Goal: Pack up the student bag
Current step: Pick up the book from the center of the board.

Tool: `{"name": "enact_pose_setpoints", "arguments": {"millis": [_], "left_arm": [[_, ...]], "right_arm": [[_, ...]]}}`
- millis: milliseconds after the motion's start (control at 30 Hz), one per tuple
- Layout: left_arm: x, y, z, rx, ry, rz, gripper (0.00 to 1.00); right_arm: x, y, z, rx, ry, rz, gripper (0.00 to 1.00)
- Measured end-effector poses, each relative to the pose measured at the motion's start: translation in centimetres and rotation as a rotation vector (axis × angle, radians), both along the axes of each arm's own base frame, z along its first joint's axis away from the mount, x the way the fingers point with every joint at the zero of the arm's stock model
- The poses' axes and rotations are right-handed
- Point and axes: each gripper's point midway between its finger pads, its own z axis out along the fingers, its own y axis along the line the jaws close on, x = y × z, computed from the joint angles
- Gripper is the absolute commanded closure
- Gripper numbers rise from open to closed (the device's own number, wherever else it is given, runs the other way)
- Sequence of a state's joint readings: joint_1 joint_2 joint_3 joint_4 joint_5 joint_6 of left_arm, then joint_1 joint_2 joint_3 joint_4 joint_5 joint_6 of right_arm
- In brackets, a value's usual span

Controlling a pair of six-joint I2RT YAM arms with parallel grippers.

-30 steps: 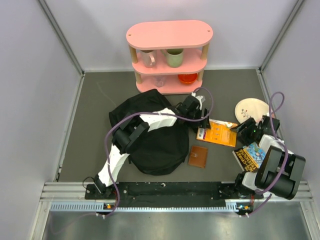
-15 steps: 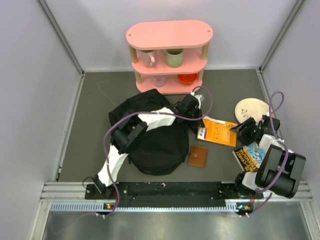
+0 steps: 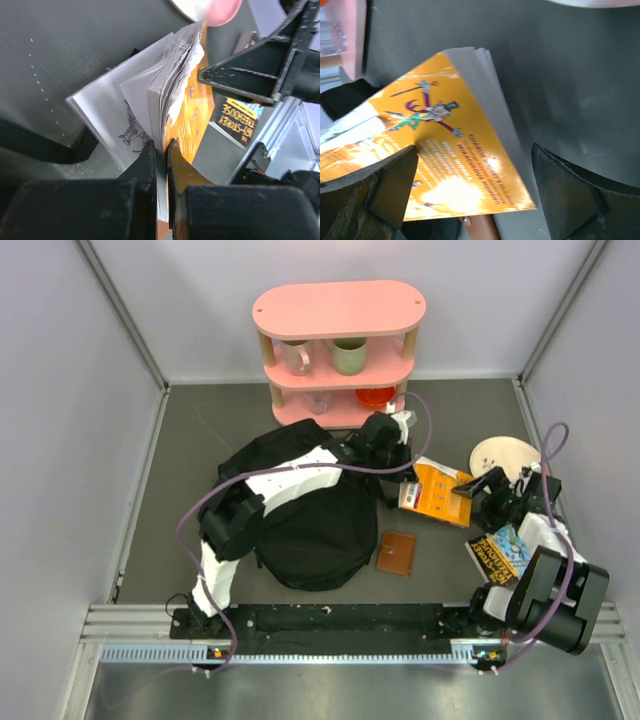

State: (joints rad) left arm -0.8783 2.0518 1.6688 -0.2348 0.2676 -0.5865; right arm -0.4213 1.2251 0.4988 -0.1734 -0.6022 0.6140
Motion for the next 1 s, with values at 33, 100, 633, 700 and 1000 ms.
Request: {"name": "enact_pose_setpoints", "arguments": {"millis": [33,100,633,700,1000], "left_arm": [[-0.1,0.3,1.1,-0.007,-0.013,0.001,1.00],[-0.2,1.1,3.8,-0.023,-0.042,0.012,1.00],[-5.4,14.6,9.2,0.042,-0.125,0.176,1.00],[-6.6,16.9,7.1,0.090,-0.090,0.192,1.00],[-8.8,22.3,0.6,0.221,0.013,0.250,0.98]], "right_arm": [[0.0,0.2,0.5,0.009,-0.013,0.007,0.06],[0.0,0.8,1.3,0.034,-0.039,0.026,0.06],[-2.2,8.2,5.6,0.283,-0.207,0.304,0.02],[-2.5,9.7,6.5,0.287,-0.245,0.373,0.02],[-3.7,13.9,7.0,0.330,-0.254,0.534,0.01]]}}
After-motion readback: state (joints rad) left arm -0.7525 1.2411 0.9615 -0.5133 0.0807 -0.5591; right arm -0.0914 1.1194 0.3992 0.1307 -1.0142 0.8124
